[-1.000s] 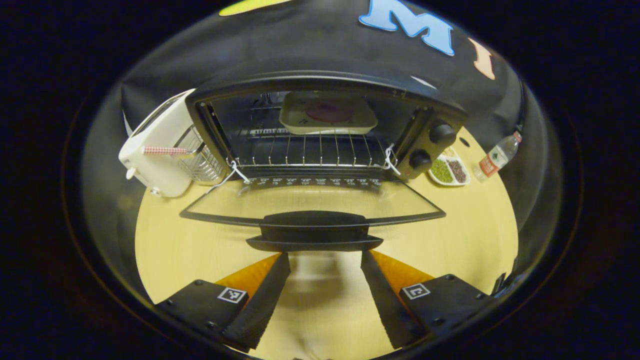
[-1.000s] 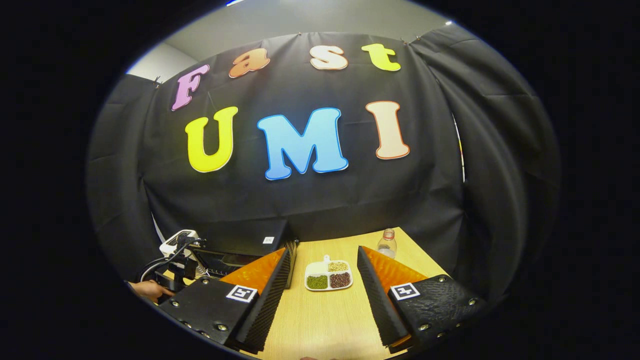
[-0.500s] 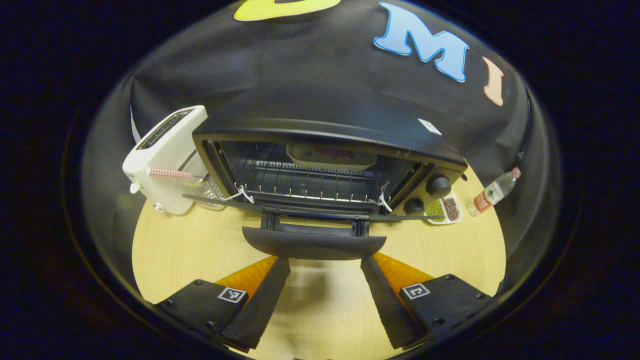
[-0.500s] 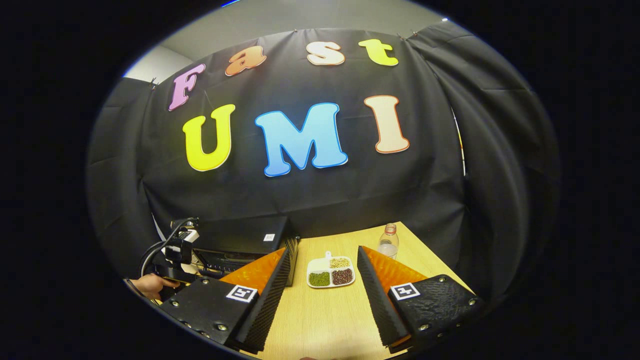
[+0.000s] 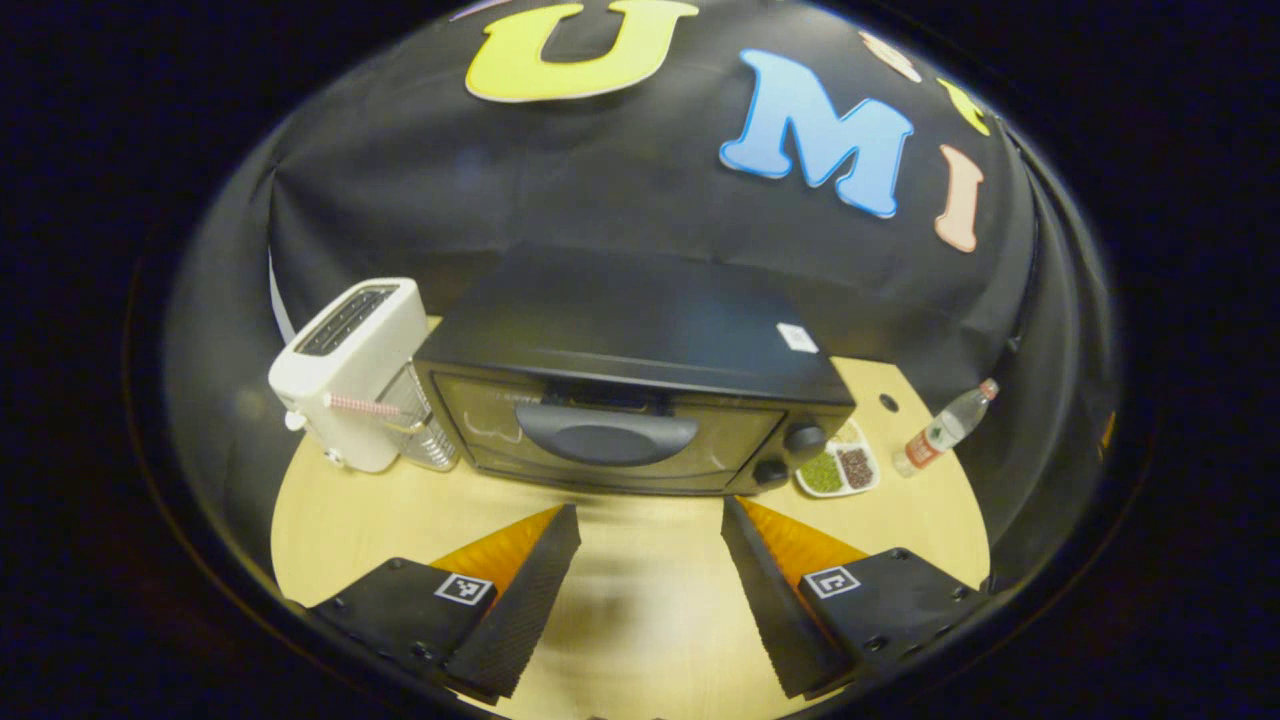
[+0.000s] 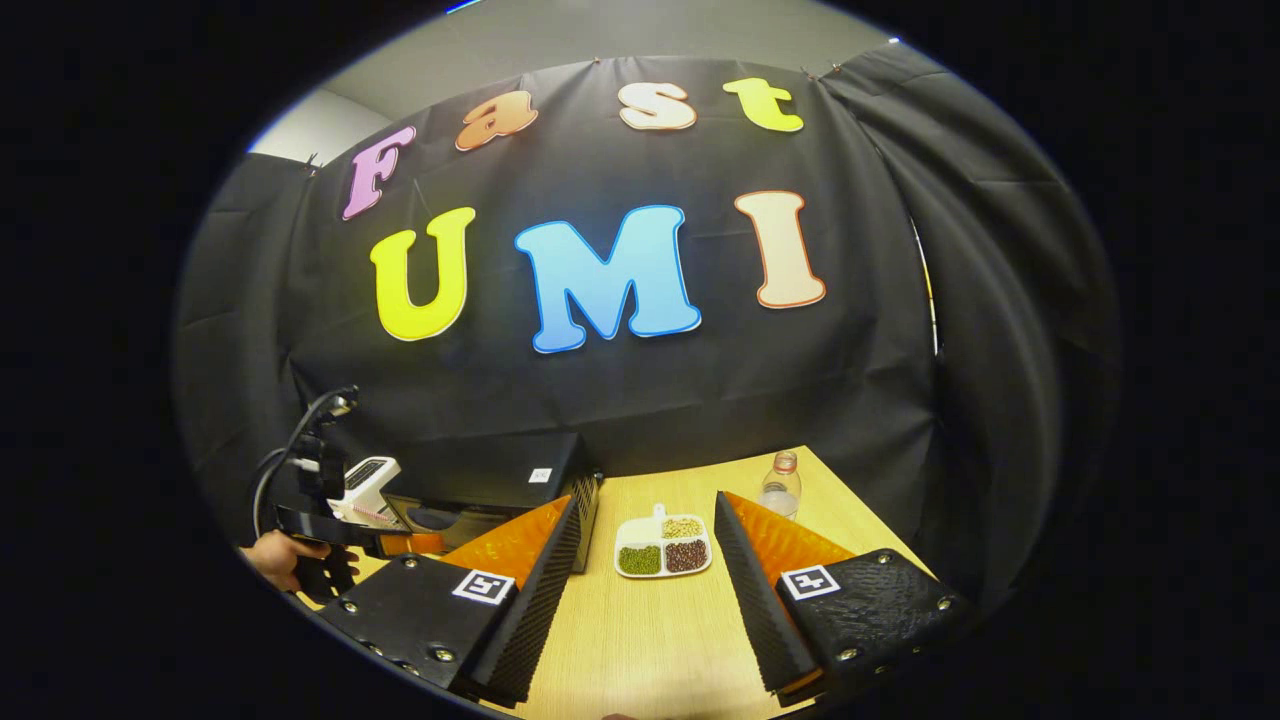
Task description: Open the electric oven with the left hand, put the food in, and close the electric oven.
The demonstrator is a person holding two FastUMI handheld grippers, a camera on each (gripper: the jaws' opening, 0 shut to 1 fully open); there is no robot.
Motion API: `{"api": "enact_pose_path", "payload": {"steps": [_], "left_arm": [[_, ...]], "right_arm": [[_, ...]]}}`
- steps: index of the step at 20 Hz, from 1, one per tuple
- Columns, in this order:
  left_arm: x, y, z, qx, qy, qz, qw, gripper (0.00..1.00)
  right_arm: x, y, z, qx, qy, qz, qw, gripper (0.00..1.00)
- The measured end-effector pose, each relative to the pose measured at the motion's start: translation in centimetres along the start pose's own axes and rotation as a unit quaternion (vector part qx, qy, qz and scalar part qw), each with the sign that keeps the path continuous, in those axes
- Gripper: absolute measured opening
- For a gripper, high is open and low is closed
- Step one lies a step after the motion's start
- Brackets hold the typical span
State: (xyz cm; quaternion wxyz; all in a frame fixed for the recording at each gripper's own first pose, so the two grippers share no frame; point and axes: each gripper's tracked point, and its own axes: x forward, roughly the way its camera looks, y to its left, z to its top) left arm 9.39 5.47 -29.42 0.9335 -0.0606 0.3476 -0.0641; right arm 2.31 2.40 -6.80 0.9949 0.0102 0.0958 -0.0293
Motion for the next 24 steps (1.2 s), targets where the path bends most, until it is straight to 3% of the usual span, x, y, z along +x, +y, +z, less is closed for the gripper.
{"api": "enact_pose_path", "payload": {"steps": [3,4,10,14,16,24], "left_arm": [[-4.6,-2.0,5.2,0.025,-0.099,-0.004,0.995,1.00],[-6.5,-2.7,6.7,0.028,-0.129,-0.004,0.991,0.97],[-18.6,-5.7,13.6,0.042,-0.281,0.014,0.959,1.00],[-22.5,-7.4,14.0,0.061,-0.304,0.013,0.951,0.92],[-23.3,-7.8,14.0,0.069,-0.308,0.009,0.949,1.00],[-23.8,-5.8,14.5,0.043,-0.308,0.010,0.950,1.00]], "right_arm": [[0.3,0.5,2.5,-0.006,-0.024,0.009,1.000,0.82],[0.1,0.7,3.4,-0.011,-0.036,0.013,0.999,0.82],[-1.5,2.7,8.7,-0.024,-0.092,0.027,0.995,0.82],[-2.6,4.1,10.5,-0.004,-0.107,0.043,0.993,0.82],[-2.8,4.2,10.8,-0.001,-0.112,0.043,0.993,0.82],[-3.5,4.5,10.4,-0.010,-0.110,0.033,0.993,0.82]]}}
